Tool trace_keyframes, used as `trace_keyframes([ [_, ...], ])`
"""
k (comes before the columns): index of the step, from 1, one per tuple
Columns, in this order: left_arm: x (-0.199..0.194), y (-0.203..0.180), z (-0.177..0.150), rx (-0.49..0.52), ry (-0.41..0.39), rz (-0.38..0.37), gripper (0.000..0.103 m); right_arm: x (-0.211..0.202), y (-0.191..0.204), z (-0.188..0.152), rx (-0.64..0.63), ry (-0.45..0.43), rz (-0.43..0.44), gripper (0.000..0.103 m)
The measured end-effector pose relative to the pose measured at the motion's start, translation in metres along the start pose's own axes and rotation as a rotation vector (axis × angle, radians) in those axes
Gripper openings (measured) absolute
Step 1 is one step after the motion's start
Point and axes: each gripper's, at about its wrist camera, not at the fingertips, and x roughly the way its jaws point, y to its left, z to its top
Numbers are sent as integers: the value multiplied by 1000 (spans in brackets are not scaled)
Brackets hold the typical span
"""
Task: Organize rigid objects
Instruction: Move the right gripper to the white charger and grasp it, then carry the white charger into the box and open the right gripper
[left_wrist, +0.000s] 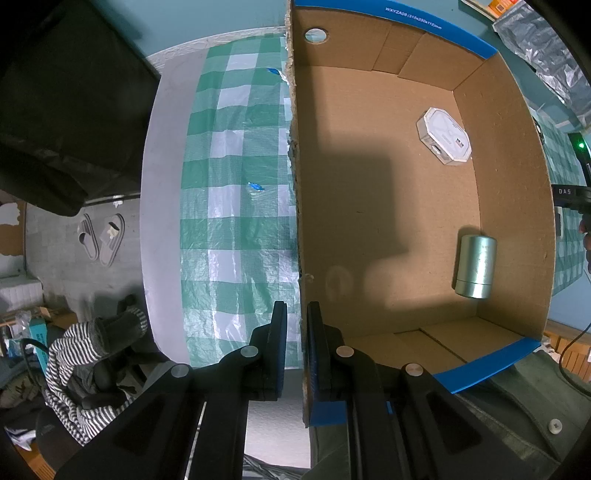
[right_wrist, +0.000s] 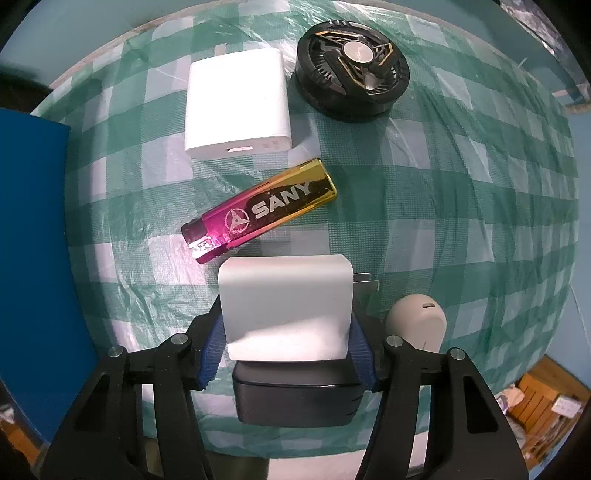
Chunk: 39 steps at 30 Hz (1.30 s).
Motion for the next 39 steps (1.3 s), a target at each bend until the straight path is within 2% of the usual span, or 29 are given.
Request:
trace_keyframes([
  [7,0,1,1,3,2,2,10,-11,10,-9,-4,-8,20,58],
  [20,0,0,3,10,3,4,11,-69,30,-15,-76,-52,41,58],
  [32,-2,0,4,12,2,2,10,-109,48,-17,-186,-119,38,58],
  [39,-2,0,4,11,1,1,10,-131,78,-15,-268,-160,50,58],
])
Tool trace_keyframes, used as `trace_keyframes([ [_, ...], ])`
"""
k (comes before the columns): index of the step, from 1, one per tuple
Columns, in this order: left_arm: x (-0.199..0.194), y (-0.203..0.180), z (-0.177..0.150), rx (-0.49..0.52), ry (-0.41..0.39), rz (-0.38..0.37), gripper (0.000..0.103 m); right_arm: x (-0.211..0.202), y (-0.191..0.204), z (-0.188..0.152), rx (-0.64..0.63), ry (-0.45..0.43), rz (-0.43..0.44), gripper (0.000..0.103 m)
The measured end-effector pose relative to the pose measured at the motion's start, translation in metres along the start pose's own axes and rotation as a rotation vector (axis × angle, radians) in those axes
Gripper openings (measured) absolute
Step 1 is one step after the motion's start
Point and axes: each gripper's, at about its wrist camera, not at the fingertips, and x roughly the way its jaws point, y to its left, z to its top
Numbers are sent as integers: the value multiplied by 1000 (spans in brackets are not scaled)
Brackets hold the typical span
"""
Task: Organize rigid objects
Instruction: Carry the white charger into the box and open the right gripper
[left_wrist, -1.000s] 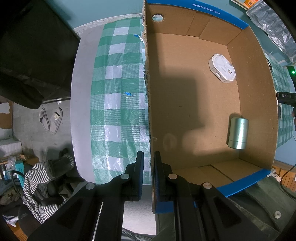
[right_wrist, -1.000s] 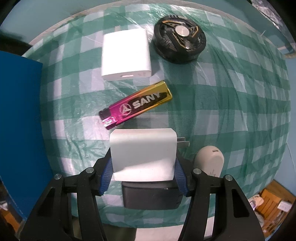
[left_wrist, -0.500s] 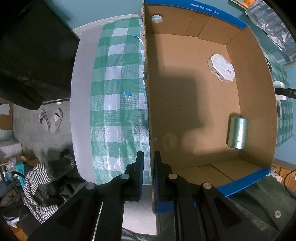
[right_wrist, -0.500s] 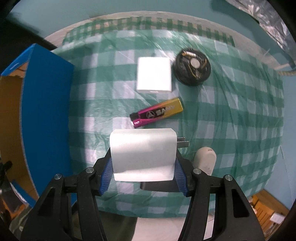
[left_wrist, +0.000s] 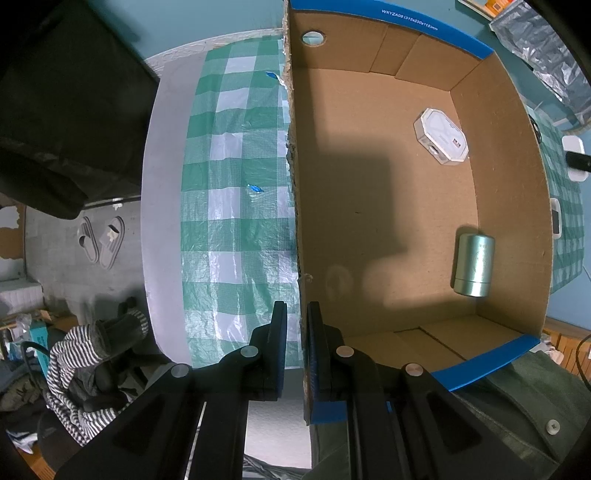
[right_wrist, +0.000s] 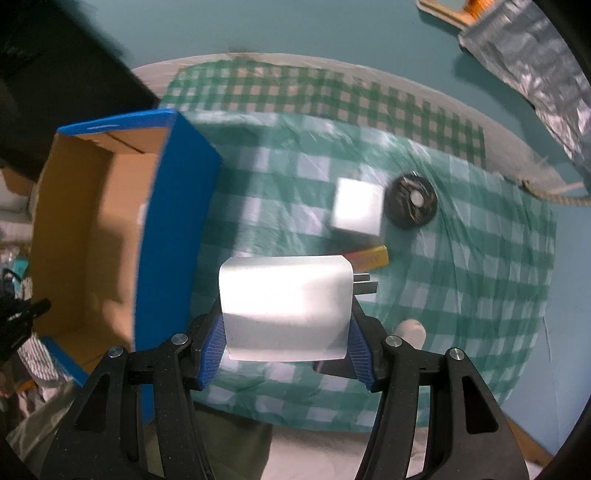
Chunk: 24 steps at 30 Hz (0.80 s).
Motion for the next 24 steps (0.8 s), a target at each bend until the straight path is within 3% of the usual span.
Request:
trace_keyframes([
  [24,0,2,1,-9,-1,-6,10,-21,114,33,-319,-44,27,59],
])
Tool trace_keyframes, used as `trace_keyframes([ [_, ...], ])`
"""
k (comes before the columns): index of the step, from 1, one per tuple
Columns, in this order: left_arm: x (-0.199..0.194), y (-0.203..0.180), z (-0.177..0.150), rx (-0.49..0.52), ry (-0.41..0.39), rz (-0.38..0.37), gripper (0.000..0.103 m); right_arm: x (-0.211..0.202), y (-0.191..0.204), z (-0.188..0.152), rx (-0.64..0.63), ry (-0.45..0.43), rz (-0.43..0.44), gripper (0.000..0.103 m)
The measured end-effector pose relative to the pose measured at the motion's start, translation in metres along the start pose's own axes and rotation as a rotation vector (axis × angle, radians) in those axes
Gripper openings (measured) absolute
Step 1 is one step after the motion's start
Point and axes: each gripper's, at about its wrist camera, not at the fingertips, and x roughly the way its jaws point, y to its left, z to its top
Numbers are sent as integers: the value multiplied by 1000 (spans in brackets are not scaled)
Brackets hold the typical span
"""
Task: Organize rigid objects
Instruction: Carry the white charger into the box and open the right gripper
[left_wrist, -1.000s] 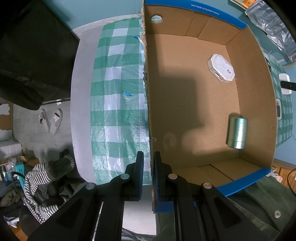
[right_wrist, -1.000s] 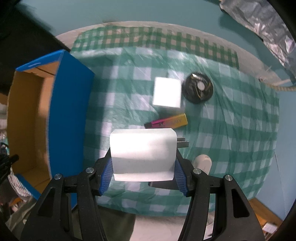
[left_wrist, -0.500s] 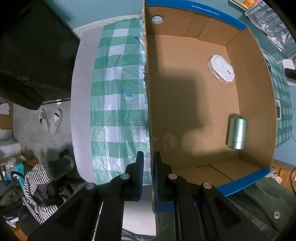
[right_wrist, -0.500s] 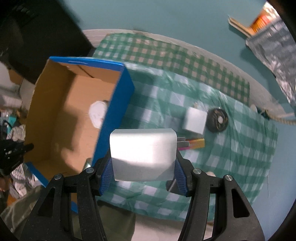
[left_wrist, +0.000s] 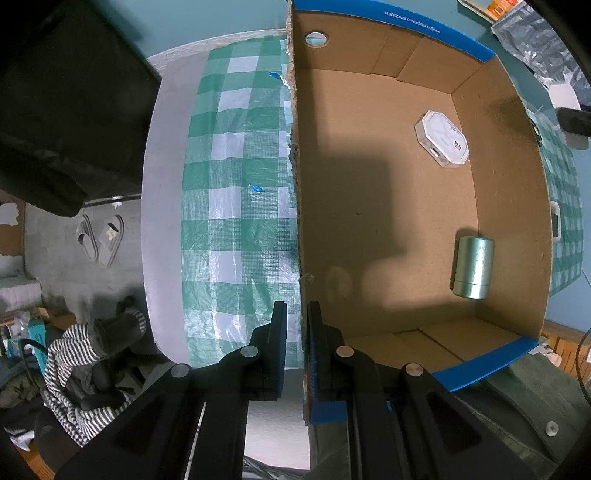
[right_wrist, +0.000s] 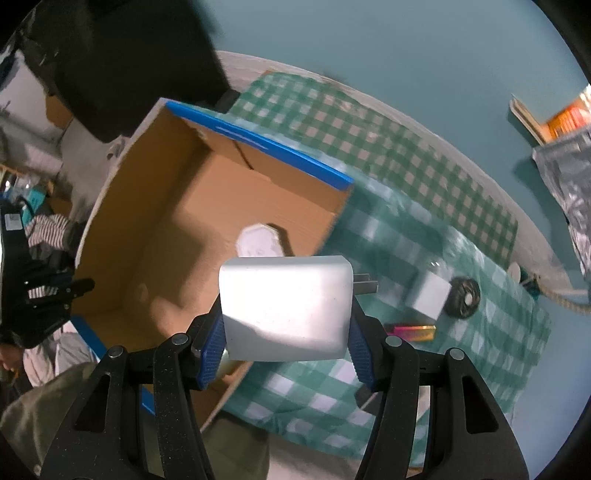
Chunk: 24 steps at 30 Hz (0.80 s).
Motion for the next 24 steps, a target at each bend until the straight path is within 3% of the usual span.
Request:
trace_keyframes([
  [16,-1,0,0,-1,0,-2,10,45,46,18,-138,72,-5,59],
  [24,-1,0,0,0,0,-1,11,64,49,13,-168,110,-23,59],
])
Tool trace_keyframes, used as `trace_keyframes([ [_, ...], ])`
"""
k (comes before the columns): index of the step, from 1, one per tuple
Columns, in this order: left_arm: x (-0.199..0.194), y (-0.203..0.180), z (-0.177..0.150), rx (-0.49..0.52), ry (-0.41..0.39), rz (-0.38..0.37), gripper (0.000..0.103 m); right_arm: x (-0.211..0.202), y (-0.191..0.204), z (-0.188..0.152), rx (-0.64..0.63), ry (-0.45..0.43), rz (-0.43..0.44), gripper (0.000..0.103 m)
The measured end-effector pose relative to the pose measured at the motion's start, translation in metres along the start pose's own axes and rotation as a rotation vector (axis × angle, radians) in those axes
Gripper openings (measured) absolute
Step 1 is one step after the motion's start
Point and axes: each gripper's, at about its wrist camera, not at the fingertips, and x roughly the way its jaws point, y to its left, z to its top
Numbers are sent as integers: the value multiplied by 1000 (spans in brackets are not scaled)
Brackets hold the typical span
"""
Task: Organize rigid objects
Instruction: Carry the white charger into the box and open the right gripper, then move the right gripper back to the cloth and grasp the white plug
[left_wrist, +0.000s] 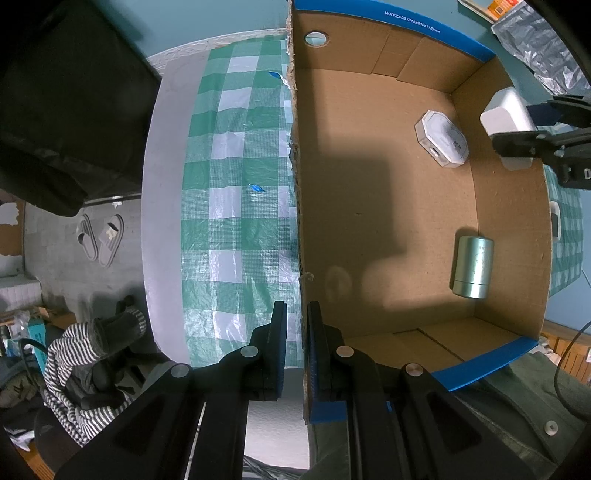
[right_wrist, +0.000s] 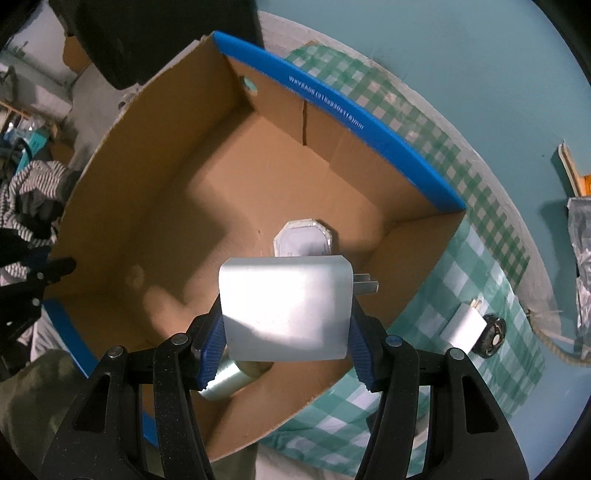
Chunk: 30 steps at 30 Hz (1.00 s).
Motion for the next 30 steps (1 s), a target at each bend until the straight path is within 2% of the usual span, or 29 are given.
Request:
trace_keyframes([
  [8,0,0,-1,-1,3,1,10,13,-3,-3,10,28,-3,59],
  [30,1,-1,-1,3,0,0,10,-26,-19,-8,90,-56,3,61],
])
